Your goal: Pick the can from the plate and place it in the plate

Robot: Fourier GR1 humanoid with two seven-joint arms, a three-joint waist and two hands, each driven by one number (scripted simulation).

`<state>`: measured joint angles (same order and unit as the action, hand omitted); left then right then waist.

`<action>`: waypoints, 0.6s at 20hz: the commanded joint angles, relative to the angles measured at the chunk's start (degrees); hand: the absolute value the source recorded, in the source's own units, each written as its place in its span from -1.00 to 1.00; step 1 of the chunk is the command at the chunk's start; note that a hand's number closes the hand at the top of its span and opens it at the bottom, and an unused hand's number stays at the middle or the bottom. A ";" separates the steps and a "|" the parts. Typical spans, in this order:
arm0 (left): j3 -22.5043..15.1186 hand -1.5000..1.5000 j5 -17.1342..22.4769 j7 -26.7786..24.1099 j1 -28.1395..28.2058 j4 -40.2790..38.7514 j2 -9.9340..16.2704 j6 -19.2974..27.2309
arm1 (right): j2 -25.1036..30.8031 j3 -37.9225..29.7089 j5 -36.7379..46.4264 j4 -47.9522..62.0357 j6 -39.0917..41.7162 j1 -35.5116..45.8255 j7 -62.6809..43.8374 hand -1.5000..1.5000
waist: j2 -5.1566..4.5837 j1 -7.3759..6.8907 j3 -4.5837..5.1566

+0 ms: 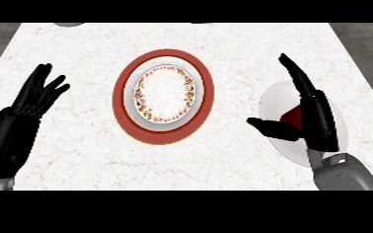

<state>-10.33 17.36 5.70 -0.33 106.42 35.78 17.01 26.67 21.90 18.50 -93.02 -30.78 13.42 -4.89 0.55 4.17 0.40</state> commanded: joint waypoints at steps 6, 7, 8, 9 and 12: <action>2.05 0.00 1.36 -0.53 -5.66 -5.16 -0.85 -1.59 | 14.92 2.57 9.10 -8.31 19.37 0.49 -33.39 -1.00 | 0.26 0.26 0.32; 1.12 0.00 1.20 -0.80 -5.67 -5.32 -1.13 -2.29 | 14.61 4.44 9.69 -9.31 21.89 0.51 -37.32 -1.00 | 0.14 -0.40 0.28; 2.64 0.00 2.10 -0.70 -6.43 -5.76 -0.22 -3.07 | 16.82 4.10 8.68 -10.26 25.66 0.98 -39.93 -1.00 | 0.11 -0.83 0.24; 2.28 0.00 1.71 0.68 -8.92 -6.43 -0.83 -2.14 | 17.70 5.31 7.99 -11.79 29.30 1.73 -42.44 -1.00 | -0.04 -0.36 0.19; 1.42 0.00 1.79 -1.41 -7.67 -7.49 -1.94 -3.60 | 17.34 5.79 3.40 -15.30 37.80 3.77 -54.01 -1.00 | -0.19 -2.44 0.06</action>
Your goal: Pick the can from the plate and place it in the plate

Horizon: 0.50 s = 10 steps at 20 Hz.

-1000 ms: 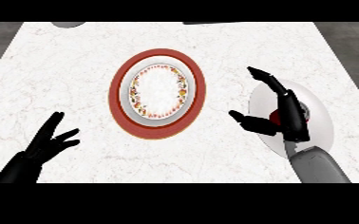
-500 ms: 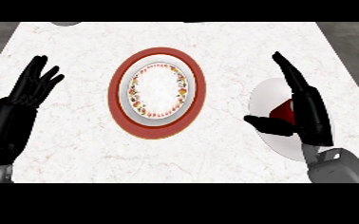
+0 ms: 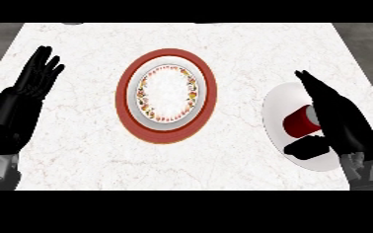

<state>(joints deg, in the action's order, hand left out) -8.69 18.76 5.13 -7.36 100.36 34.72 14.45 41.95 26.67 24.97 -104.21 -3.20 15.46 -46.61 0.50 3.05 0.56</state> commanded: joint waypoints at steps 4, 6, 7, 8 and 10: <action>-0.63 0.00 -0.25 0.15 -6.59 -5.05 -2.27 -2.26 | -0.49 1.30 -6.63 -9.71 17.13 5.39 -25.73 -1.00 | -0.42 -2.04 -0.37; -0.32 0.00 -0.77 -5.34 -4.67 -8.66 -3.44 -4.93 | -1.87 2.01 -5.12 -6.63 16.48 4.62 -25.48 -1.00 | -0.61 -2.69 -0.43; 0.01 0.00 -0.49 -0.92 -8.37 -6.69 -2.63 -4.07 | -3.91 2.12 -5.57 -5.82 18.05 9.13 -29.31 -1.00 | -0.59 -3.10 -0.43; -2.09 0.00 -2.95 -3.59 -7.19 -9.59 -5.28 -2.84 | 0.10 0.39 -6.23 -6.97 18.93 5.82 -26.68 -1.00 | -0.56 -2.27 -0.45; 0.93 0.00 -0.67 -0.54 -7.29 -6.72 -2.96 -4.41 | -0.87 0.45 -4.30 -5.55 17.44 4.65 -26.29 -1.00 | -0.44 -2.95 -0.51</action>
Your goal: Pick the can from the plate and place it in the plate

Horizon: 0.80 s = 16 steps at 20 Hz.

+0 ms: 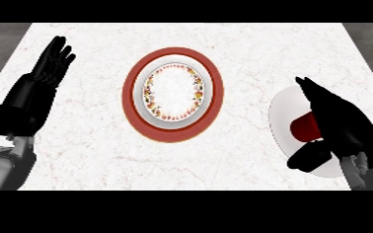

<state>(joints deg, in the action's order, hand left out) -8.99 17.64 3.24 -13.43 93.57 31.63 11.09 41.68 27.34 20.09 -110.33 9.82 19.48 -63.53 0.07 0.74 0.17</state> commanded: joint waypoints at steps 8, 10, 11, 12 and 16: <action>2.12 0.00 -0.66 0.20 -4.98 -5.58 -1.64 -2.39 | 1.22 -0.18 2.49 4.94 4.62 -3.74 -7.90 -1.00 | -0.24 0.04 -0.11; 1.73 0.00 -0.24 1.88 0.08 1.34 -0.60 -2.79 | 1.53 -2.41 0.81 6.20 6.34 -3.03 -9.07 -1.00 | 0.08 -1.08 -0.13; 1.61 0.00 -1.68 -2.09 0.05 -2.59 -3.07 -2.62 | 1.16 -2.01 2.54 5.69 4.87 -5.35 -6.19 -1.00 | -0.05 -0.54 -0.13; 3.04 0.00 -0.53 2.27 -6.16 -5.40 -1.46 -3.74 | 0.57 -2.35 1.59 5.74 6.38 -3.76 -8.13 -1.00 | -0.13 -0.19 -0.13; 1.53 0.00 -3.76 0.59 -3.27 -2.29 -4.37 -2.11 | -2.04 -1.88 4.33 9.66 5.68 -5.27 -4.35 -1.00 | -0.07 -0.81 -0.16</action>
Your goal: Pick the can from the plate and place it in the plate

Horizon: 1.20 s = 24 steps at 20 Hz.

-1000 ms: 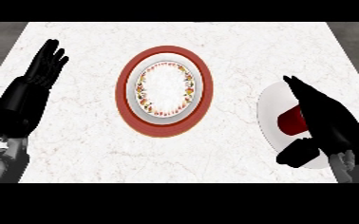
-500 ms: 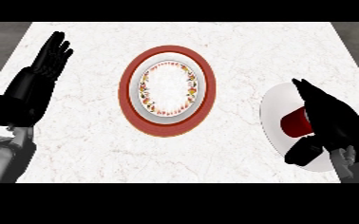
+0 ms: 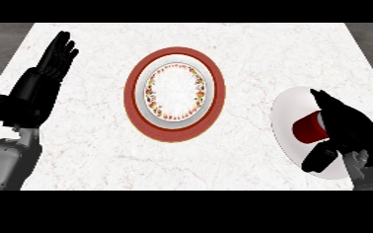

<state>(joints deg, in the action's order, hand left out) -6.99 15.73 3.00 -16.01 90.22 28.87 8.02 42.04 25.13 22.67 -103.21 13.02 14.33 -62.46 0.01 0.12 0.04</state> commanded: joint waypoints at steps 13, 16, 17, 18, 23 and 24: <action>2.64 0.00 -3.47 1.53 -1.68 -2.43 -3.51 -2.94 | -4.44 -1.20 6.87 8.14 6.36 -3.80 -0.50 -1.00 | -0.05 0.00 -0.03; 3.58 0.00 -4.05 0.15 -0.13 -1.11 -3.46 -3.43 | -6.59 -2.13 15.88 13.23 -5.02 -1.24 11.03 1.00 | -0.09 -0.43 -0.07; 3.97 0.00 -3.55 3.95 -2.19 1.07 -3.34 -2.61 | -5.41 -2.79 16.59 11.34 -2.99 -0.20 8.80 1.00 | 0.00 -0.33 -0.06; 4.84 0.00 -3.68 1.63 -1.82 -2.02 -3.05 -3.98 | -4.70 -2.16 19.72 11.03 -7.37 -4.79 11.76 1.00 | -0.02 0.10 -0.06; 5.40 0.00 -3.38 2.31 -1.07 -0.29 -3.21 -5.43 | -4.35 -2.00 26.71 10.80 -8.96 -0.83 12.59 1.00 | 0.08 0.00 -0.04; 2.91 0.00 -5.97 4.88 -0.49 2.84 -5.07 -2.33 | -3.59 -3.36 26.19 3.65 -9.33 -6.97 7.93 1.00 | 0.32 0.71 -0.04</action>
<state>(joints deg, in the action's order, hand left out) -3.34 11.06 4.99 -16.32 90.53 24.55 4.60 36.73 22.56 45.04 -92.43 5.97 12.32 -51.80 0.10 0.06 0.04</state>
